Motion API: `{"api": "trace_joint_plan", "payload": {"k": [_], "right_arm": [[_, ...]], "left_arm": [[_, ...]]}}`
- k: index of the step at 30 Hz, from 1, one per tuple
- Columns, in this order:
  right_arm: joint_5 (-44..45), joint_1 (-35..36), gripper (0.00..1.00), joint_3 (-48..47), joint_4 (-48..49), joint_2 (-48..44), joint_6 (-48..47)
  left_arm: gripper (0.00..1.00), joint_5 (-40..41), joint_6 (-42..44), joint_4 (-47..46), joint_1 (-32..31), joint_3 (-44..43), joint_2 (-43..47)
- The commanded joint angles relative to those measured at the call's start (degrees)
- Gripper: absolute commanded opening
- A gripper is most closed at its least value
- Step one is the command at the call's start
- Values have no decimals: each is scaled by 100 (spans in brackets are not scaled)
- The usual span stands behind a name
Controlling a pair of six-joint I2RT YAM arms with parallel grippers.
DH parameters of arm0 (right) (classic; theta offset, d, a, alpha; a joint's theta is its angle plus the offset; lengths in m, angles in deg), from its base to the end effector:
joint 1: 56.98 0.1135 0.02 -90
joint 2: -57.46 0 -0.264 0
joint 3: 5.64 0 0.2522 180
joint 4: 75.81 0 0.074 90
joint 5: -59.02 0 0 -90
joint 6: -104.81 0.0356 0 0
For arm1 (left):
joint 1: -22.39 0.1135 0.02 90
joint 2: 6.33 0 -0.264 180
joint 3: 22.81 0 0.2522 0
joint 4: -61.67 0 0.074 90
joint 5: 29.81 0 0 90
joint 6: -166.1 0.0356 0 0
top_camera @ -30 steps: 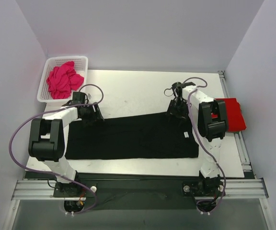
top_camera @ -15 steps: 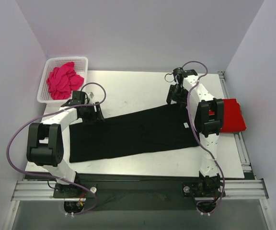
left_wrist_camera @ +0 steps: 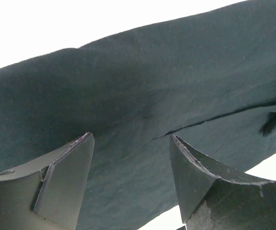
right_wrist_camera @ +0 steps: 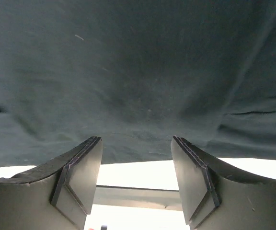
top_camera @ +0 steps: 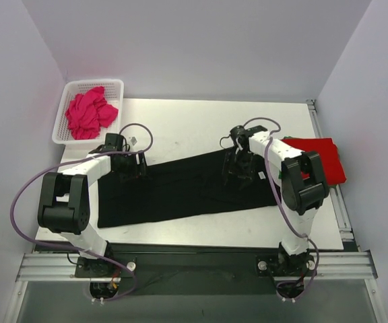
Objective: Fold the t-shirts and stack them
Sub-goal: Rotate the tshirt 70 degrees
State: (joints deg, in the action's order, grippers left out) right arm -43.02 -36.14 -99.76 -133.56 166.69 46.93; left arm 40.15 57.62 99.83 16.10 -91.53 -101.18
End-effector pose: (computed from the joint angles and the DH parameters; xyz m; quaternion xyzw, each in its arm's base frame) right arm 0.3548 0.1430 0.1930 0.0811 0.9802 0.1589 0.0864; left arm 0.3121 -0.0467 0.1687 -0.0634 0.9587 -0.2127 0.1776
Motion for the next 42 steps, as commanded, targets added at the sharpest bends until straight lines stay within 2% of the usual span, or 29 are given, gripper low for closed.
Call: {"api": "trace_joint_plan", "payload": {"k": [1,9,12,16,20,27,30,35,42], "right_arm": [[-247,69,60,327,180,36,470],[122,-88,60,-155,13,836,488],[429,-177,60,-637,-188,1205,427],[790,-317,60,-1525,-610,1775,313],[808,-519,60,-2797,-874,2286,234],[404,-853,60,-4723,-1235,3279,172],[184,-941,60,-5164,-1235,3569,163],[-219,-1064,60,-5324,-1130,3535,-12],[-772,-1126,62,-4938,-822,2684,-433]], "left_arm": [[75,-150,11,73,-31,-24,54],[75,-194,108,583,-31,-23,353],[75,-229,169,601,-22,-67,432],[76,-571,283,513,-22,-85,476],[76,-660,433,478,-31,-94,441],[76,-528,354,293,-75,-15,248],[76,-519,275,258,-180,81,177],[76,-449,82,258,-531,319,221],[76,-370,-428,109,-795,942,660]]}}
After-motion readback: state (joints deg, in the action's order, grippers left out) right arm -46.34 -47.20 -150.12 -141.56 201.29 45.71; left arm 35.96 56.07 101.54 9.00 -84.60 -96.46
